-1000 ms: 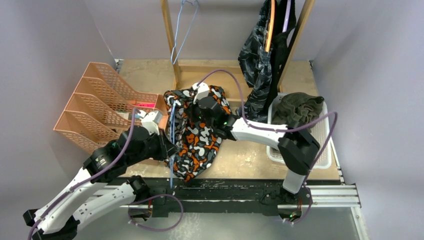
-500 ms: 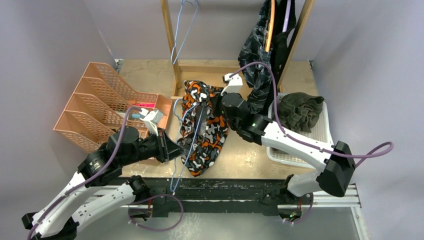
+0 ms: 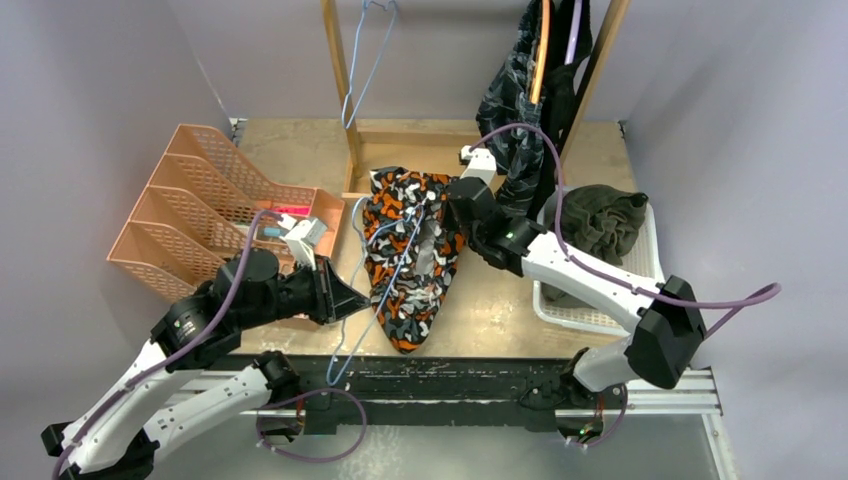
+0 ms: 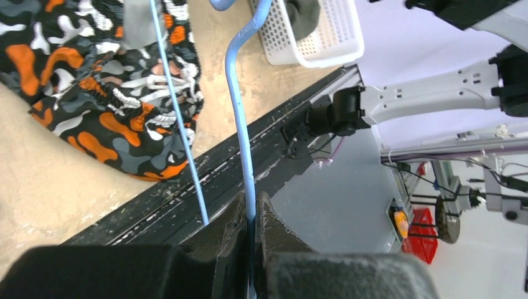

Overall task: Remove the shorts from the hanger
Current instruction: Remove the shorts from the hanger, then place the hanger on the clothes rod.

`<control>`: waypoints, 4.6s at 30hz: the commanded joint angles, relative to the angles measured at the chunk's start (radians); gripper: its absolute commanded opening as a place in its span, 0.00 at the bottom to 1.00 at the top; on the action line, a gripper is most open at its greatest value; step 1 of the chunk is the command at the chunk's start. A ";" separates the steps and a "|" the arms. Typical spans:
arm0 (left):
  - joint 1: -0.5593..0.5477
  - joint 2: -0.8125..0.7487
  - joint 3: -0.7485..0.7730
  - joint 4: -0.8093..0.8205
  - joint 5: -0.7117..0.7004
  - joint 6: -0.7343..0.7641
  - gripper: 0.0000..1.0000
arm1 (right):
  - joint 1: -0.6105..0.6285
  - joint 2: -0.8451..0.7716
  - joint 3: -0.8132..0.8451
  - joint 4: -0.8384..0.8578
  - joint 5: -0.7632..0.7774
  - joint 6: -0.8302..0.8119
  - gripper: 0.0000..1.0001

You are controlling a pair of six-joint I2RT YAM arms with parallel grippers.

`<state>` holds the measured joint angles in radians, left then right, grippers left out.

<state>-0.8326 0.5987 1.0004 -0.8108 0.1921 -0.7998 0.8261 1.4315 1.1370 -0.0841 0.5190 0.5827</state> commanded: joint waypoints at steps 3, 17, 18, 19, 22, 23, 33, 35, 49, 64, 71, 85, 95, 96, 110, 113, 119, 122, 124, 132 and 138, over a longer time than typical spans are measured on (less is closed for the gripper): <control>0.001 -0.045 0.110 -0.062 -0.252 0.010 0.00 | 0.005 -0.126 0.059 -0.076 -0.001 -0.008 0.00; 0.001 -0.049 0.122 -0.103 -0.606 -0.009 0.00 | 0.216 -0.465 -0.116 -0.158 -0.489 -0.108 0.00; 0.001 -0.042 0.123 -0.103 -0.614 -0.009 0.00 | 0.249 -0.464 -0.099 -0.168 -0.489 -0.107 0.00; 0.001 -0.037 0.121 -0.103 -0.619 -0.007 0.00 | 0.277 -0.466 -0.087 -0.163 -0.506 -0.118 0.00; 0.001 -0.024 0.115 -0.103 -0.630 -0.010 0.00 | 0.304 -0.493 -0.083 -0.141 -0.503 -0.135 0.00; 0.001 -0.024 0.115 -0.106 -0.636 -0.015 0.00 | 0.304 -0.506 -0.091 -0.140 -0.478 -0.146 0.00; 0.000 -0.054 0.104 -0.114 -0.646 -0.044 0.00 | 0.249 -0.417 -0.118 -0.423 0.184 0.143 0.00; 0.001 -0.046 0.101 -0.104 -0.627 -0.041 0.00 | 0.127 -0.350 -0.091 -0.413 0.125 0.119 0.00; 0.001 -0.033 0.118 -0.217 -0.738 -0.125 0.00 | 0.028 0.090 0.152 -0.300 -0.065 -0.072 0.64; 0.002 -0.077 0.109 -0.288 -0.790 -0.185 0.00 | 0.010 0.506 0.459 -0.217 -0.162 -0.266 1.00; 0.001 -0.109 0.103 -0.286 -0.785 -0.208 0.00 | -0.026 0.626 0.443 -0.186 -0.269 -0.244 0.89; 0.001 -0.103 0.077 -0.262 -0.782 -0.225 0.00 | -0.028 0.229 0.372 -0.147 -0.160 -0.231 0.00; 0.001 -0.074 0.059 -0.182 -0.727 -0.212 0.00 | 0.016 0.005 0.147 -0.132 -0.310 -0.175 0.00; 0.001 -0.073 0.057 -0.174 -0.717 -0.209 0.00 | 0.039 -0.007 0.093 -0.120 -0.331 -0.158 0.00; 0.001 -0.027 0.037 -0.045 -0.552 -0.171 0.00 | 0.188 -0.041 -0.049 -0.204 -0.280 -0.021 0.56; 0.001 -0.021 0.034 -0.024 -0.502 -0.153 0.00 | 0.189 -0.123 -0.037 -0.198 -0.276 0.003 0.61; 0.001 0.001 0.035 0.035 -0.346 -0.101 0.00 | 0.188 -0.307 -0.050 -0.166 -0.291 0.109 0.65; 0.001 0.034 0.032 0.060 -0.260 -0.068 0.00 | 0.188 -0.384 -0.071 -0.109 -0.317 0.184 0.63; 0.001 0.064 0.031 0.067 -0.228 -0.053 0.00 | 0.188 -0.420 -0.090 -0.016 -0.314 0.189 0.62; 0.001 0.119 0.012 0.158 -0.120 -0.031 0.00 | 0.188 -0.414 -0.097 0.192 -0.459 0.077 0.60; 0.000 0.146 0.012 0.180 -0.088 -0.027 0.00 | 0.188 -0.302 0.012 0.122 -0.432 -0.112 0.59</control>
<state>-0.8326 0.7406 1.0054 -0.7261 0.0513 -0.8497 1.0142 1.0798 1.0649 0.0113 0.0864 0.6128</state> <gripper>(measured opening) 0.028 0.597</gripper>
